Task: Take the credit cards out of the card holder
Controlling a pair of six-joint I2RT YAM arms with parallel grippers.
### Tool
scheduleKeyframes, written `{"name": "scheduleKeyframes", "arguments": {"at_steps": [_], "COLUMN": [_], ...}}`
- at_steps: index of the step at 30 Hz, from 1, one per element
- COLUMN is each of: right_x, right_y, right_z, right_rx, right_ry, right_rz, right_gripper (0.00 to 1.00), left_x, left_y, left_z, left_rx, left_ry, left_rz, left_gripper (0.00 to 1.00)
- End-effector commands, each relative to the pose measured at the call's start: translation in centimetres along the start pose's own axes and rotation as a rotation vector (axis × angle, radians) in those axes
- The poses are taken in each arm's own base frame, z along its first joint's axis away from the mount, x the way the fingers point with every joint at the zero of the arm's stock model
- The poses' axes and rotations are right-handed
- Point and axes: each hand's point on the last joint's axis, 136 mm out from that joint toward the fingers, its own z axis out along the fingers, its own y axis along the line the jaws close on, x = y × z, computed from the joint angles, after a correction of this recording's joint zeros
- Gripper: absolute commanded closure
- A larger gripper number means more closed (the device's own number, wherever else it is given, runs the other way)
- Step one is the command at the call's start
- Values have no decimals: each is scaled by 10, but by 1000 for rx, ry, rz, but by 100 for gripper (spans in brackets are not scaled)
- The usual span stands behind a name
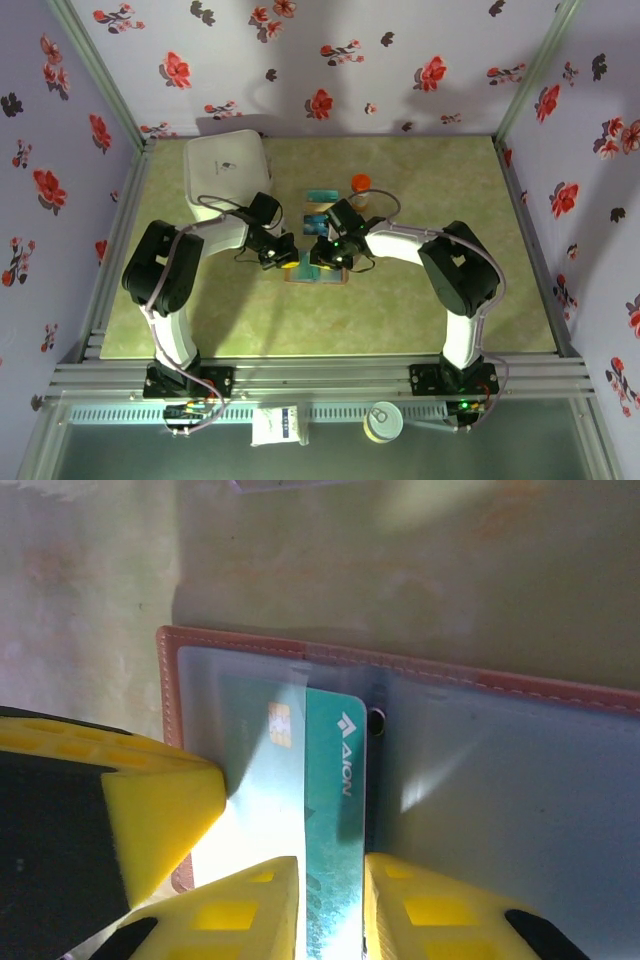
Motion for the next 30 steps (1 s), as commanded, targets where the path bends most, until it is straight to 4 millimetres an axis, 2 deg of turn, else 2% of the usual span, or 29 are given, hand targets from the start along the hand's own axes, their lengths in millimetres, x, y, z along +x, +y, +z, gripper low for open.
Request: {"name": "scheduleKeyframes", "arguments": {"at_steps": [1, 7, 12, 18, 23, 30], "right_x": [0, -1, 1, 4, 3, 3], "right_y": [2, 6, -2, -19, -25, -27], "right_z": [3, -1, -3, -23, -38, -35], "right_rx": [-36, -53, -40, 26, 50, 82], "right_ry": [4, -7, -14, -47, -57, -34], "right_rz": [10, 5, 18, 21, 18, 18], "right_gripper": [78, 82, 87, 89, 92, 92], "left_x": [12, 12, 13, 12, 10, 7], "left_y": [17, 16, 20, 20, 16, 8], "left_z": [12, 10, 9, 4, 2, 1], "left_rx": [-57, -60, -79, -86, -81, -60], "left_ry": [55, 53, 52, 39, 31, 32], "left_rz": [-6, -1, 1, 0, 9, 17], "left_gripper": [100, 100, 100, 100, 100, 100]}}
